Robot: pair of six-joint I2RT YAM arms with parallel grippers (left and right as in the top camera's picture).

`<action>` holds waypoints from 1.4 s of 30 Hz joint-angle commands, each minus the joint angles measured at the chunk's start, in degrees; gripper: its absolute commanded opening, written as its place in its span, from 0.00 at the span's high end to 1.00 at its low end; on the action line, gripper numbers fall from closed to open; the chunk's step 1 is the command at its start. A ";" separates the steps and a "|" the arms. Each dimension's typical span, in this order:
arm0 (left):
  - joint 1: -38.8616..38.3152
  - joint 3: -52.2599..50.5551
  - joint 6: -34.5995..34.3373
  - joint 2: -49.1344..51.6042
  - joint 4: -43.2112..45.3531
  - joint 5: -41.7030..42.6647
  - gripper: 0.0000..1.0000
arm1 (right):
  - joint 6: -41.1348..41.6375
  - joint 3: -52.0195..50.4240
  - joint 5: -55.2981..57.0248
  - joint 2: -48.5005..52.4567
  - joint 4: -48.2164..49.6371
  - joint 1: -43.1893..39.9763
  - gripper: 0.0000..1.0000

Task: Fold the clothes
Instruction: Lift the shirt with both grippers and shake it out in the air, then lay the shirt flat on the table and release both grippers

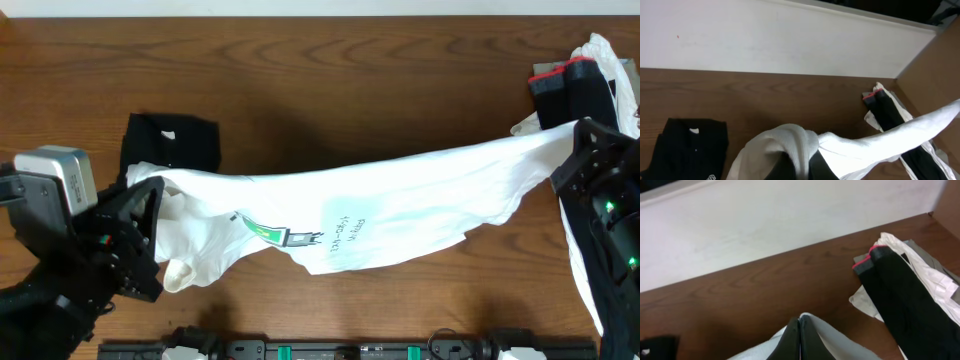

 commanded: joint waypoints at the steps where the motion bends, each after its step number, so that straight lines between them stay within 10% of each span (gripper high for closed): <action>1: 0.24 4.31 0.35 0.04 0.50 1.60 0.94 | -1.20 3.67 1.01 -0.22 -0.31 -0.48 0.99; 21: 0.24 17.09 2.75 6.01 -9.22 -4.02 0.94 | -1.79 13.53 3.43 2.23 -5.51 -0.48 0.99; 42: 0.24 17.00 11.74 45.05 -0.94 -11.47 0.94 | -5.05 13.51 3.45 35.12 4.28 -0.50 0.99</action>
